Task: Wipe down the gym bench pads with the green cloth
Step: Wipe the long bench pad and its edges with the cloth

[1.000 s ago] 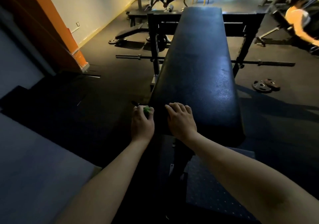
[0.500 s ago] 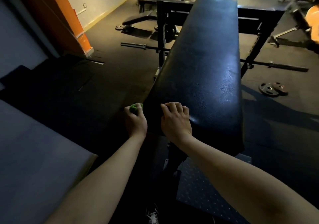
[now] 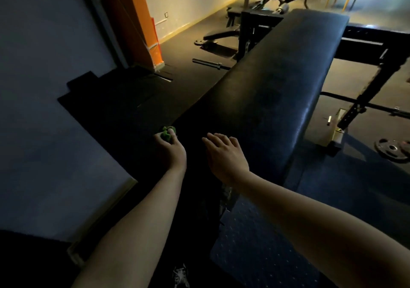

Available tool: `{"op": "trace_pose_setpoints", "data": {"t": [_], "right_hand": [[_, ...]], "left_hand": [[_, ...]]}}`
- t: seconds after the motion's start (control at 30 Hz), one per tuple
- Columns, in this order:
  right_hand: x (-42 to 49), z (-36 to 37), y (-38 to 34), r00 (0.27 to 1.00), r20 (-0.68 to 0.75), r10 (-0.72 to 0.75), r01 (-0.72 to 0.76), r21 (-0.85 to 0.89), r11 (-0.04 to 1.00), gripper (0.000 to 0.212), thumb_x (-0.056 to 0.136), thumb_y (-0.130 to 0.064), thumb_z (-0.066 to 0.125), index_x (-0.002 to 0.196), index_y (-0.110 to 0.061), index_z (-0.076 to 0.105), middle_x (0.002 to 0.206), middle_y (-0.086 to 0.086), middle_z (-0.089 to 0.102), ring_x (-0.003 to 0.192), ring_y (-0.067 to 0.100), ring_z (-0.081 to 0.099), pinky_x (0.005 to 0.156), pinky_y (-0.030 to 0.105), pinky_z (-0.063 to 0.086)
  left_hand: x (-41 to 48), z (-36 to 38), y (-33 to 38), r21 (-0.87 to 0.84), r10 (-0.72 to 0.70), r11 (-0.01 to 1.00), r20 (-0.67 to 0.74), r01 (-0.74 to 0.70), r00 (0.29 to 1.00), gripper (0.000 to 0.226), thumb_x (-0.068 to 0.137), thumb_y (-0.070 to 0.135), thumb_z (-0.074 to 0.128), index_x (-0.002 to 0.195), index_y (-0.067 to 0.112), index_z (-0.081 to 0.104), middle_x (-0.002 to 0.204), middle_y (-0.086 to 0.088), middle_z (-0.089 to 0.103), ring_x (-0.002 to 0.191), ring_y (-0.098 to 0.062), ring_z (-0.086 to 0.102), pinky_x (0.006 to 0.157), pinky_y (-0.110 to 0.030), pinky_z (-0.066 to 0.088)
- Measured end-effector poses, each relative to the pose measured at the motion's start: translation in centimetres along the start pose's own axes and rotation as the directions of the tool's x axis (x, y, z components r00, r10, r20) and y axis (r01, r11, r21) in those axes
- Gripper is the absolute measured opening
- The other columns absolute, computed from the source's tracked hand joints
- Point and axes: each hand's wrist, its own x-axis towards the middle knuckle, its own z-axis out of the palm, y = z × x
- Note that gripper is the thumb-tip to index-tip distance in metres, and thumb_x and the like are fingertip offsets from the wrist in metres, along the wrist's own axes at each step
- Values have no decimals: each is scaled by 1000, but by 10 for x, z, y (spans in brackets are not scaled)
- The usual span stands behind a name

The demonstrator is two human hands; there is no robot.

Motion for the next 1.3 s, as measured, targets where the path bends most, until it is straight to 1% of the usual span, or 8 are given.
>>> {"op": "trace_pose_setpoints", "data": {"t": [0.17,0.3,0.47,0.63,0.73,0.93,1.1,1.3], "right_hand": [[0,-4,5,998,-56,6,-1,97,995,51,97,-33,52,146,-30,43,154,-4,40,143,20,31,113,41,27],[-5,-5,8,997,-71,10,1,162,987,45,96,-30,54,141,-29,52,149,-4,47,140,20,36,112,40,29],[-4,-5,3,997,-75,1,6,88,996,44,94,-36,52,138,-31,50,145,-5,48,135,22,38,105,43,33],[3,-3,-3,999,-43,11,-10,24,1000,46,94,-39,48,138,-32,40,136,-2,43,128,25,38,103,45,33],[6,1,-2,999,-43,12,-10,28,1000,46,93,-44,40,137,-33,38,134,-2,43,127,26,38,103,45,33],[8,3,-1,999,-45,2,-1,18,1000,45,92,-41,46,136,-31,41,132,-1,44,128,27,37,101,47,34],[7,4,-1,998,-58,13,-10,49,999,43,93,-40,50,135,-31,46,134,-2,48,133,26,39,101,46,36],[5,1,0,995,-99,23,-11,124,992,41,95,-36,55,135,-31,53,139,-6,53,136,22,42,105,41,38]], "left_hand": [[-64,7,8,166,91,984,-134,-68,987,45,103,35,51,137,5,48,145,-17,48,134,-30,47,105,-32,34],[-100,3,5,170,186,969,-30,-178,982,34,102,35,53,124,10,55,131,-14,59,120,-26,58,92,-28,45],[-90,-10,-10,139,257,957,-6,-254,966,33,100,35,58,126,16,56,143,-11,53,135,-25,48,109,-38,42],[-21,-22,19,-19,-142,990,-199,142,970,57,102,36,53,151,12,35,152,-16,40,136,-32,44,111,-40,38],[20,-17,41,-219,-309,934,-100,282,946,61,104,40,48,156,17,26,155,-13,34,139,-32,40,115,-42,34],[14,8,30,-65,-267,963,-83,262,960,67,105,39,45,159,16,14,161,-13,25,147,-30,29,120,-41,24],[5,5,31,-65,-312,950,-180,306,933,54,103,31,52,151,14,33,153,-12,39,138,-28,41,110,-35,33],[-36,0,29,3,-312,949,-129,315,941,51,106,27,46,151,7,33,152,-15,41,138,-28,43,105,-31,36]]}}
